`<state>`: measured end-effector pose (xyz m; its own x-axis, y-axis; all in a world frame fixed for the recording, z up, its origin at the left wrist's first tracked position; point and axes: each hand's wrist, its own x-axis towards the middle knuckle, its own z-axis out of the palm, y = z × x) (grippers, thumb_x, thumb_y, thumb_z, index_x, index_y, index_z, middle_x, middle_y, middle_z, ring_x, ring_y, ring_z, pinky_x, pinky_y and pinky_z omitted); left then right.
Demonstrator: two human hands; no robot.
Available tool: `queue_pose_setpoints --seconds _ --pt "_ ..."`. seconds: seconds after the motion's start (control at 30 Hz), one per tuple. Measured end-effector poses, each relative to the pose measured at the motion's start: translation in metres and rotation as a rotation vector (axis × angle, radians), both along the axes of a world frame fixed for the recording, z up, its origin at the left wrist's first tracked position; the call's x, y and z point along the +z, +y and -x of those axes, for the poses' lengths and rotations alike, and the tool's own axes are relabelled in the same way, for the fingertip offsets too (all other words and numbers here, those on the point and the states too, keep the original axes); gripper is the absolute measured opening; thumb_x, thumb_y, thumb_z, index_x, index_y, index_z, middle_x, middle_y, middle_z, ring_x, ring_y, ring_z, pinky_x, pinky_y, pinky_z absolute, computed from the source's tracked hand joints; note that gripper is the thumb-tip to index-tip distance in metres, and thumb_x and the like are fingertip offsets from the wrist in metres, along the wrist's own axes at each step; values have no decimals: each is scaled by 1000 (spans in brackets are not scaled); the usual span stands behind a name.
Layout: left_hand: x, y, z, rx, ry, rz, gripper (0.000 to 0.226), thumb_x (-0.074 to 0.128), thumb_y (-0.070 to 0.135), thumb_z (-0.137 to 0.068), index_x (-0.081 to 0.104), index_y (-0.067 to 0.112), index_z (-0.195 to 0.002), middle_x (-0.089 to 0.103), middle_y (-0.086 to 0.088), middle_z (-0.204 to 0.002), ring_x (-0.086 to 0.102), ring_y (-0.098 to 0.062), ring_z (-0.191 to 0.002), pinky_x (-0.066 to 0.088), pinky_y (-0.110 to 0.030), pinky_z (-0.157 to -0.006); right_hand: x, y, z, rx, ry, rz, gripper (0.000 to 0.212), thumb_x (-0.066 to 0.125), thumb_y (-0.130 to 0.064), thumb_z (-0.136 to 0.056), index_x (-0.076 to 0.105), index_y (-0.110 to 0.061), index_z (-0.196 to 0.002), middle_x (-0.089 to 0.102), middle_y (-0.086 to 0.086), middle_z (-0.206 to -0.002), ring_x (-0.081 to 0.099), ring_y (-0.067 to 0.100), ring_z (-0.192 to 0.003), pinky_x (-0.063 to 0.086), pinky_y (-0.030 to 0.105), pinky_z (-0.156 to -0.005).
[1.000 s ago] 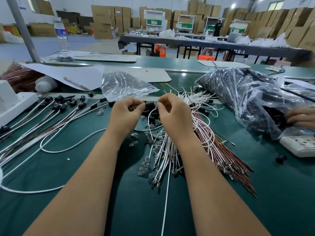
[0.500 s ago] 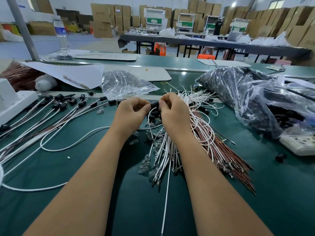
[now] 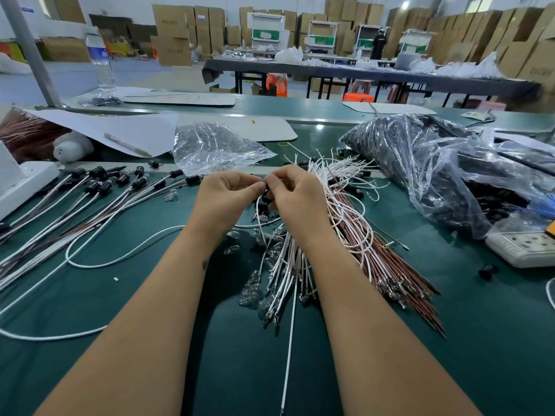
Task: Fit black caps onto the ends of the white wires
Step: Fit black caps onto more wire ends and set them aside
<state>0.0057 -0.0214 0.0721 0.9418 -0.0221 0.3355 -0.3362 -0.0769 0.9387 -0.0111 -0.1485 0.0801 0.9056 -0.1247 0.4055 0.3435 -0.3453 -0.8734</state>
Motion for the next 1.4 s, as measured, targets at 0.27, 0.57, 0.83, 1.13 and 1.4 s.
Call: queue_pose_setpoints --seconds 0.27,0.57,0.83,1.13,1.4 --pt "6 -8 2 -179 112 133 14 57 0 -91 67 7 -85 35 4 -42 21 -9 -39 17 -18 -39 6 -10 1 48 125 -332 15 54 -8 -97 66 -5 -88 59 3 -65 53 4 -46 45 17 -46" --pt "2 -11 6 -90 66 39 7 63 3 -89 69 6 -90 56 14 -45 45 2 -37 33 -5 -43 17 -32 1 -178 86 62 23 53 -20 -97 67 -9 -83 66 6 -73 63 17 -60 52 29 -56" --pt "-1 -5 3 -2 51 72 5 70 15 -86 71 18 -83 51 -11 -72 32 -1 -39 32 -10 -43 5 -89 -1 -699 309 380 40 42 2 -87 62 -12 -118 65 10 -115 55 31 -109 44 34 -77" --pt "-5 -4 1 17 53 35 8 70 14 -86 72 19 -80 47 4 -53 34 -1 -37 31 -9 -41 -4 -83 -2 -582 458 545 27 44 -4 -85 63 -8 -104 64 15 -108 54 37 -106 45 36 -84" --pt "-5 -2 0 47 70 32 8 71 19 -85 71 23 -78 47 14 -47 37 0 -38 33 -8 -43 1 -79 2 -686 360 418 12 44 -3 -81 52 -10 -86 58 12 -93 51 31 -80 31 28 -55"
